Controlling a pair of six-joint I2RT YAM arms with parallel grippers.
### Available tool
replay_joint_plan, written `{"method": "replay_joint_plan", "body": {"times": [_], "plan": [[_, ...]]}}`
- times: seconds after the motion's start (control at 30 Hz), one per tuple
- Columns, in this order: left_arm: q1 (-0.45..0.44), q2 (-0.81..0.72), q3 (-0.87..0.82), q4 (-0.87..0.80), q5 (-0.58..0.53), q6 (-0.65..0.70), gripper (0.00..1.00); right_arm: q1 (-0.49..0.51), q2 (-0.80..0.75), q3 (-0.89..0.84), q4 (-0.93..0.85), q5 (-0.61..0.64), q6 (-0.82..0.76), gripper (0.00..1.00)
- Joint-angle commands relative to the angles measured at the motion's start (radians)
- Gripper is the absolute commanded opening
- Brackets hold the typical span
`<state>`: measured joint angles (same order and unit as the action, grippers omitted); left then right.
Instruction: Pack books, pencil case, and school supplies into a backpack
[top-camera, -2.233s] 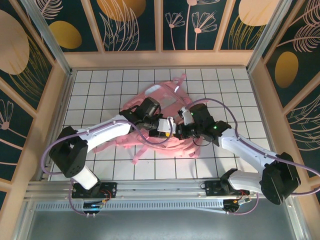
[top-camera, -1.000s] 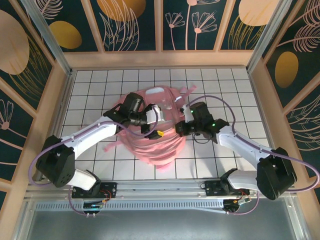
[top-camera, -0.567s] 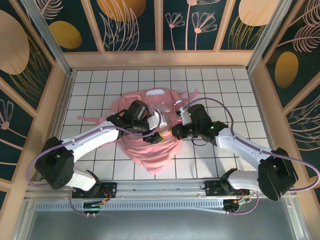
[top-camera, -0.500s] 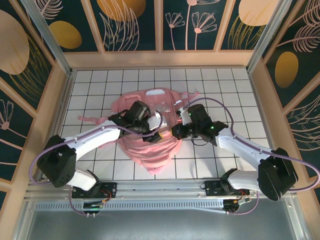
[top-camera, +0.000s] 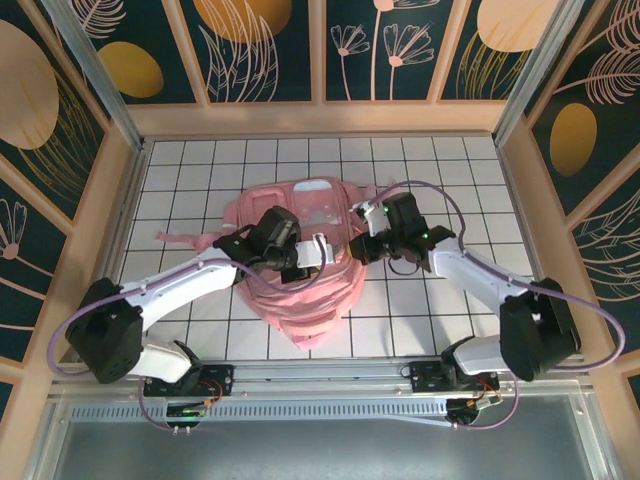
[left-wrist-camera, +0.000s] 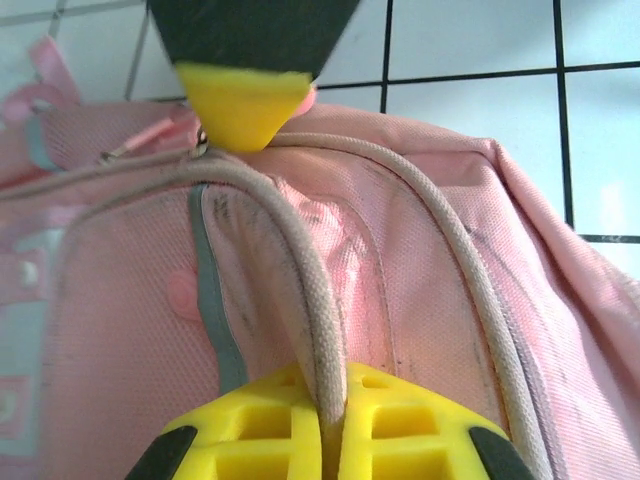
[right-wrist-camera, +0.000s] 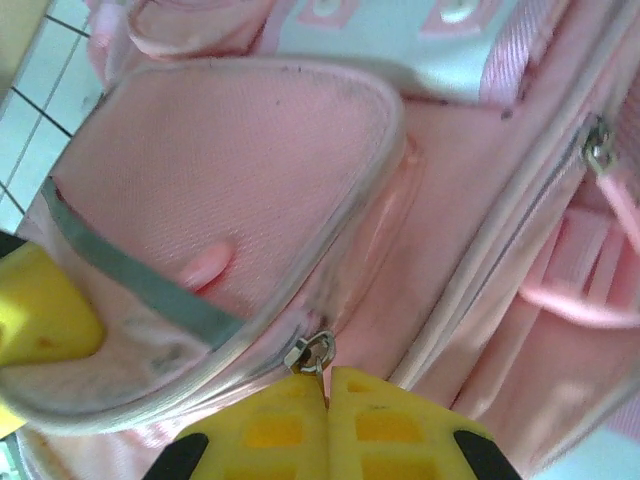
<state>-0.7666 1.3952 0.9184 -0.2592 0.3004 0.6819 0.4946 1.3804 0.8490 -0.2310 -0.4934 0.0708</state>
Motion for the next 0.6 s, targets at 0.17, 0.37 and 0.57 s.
{"method": "replay_joint_plan", "body": {"times": [0.17, 0.37, 0.57], "plan": [[0.001, -0.113, -0.083, -0.154, 0.124, 0.329, 0.0, -0.103, 0.221, 0.133, 0.18, 0.19, -0.07, 0.08], [0.002, -0.202, -0.154, -0.063, 0.114, 0.436, 0.0, -0.105, 0.192, 0.106, 0.158, 0.345, 0.023, 0.11], [0.001, -0.153, -0.108, -0.029, 0.13, 0.349, 0.02, -0.099, 0.029, -0.003, 0.042, 0.355, 0.114, 0.11]]}}
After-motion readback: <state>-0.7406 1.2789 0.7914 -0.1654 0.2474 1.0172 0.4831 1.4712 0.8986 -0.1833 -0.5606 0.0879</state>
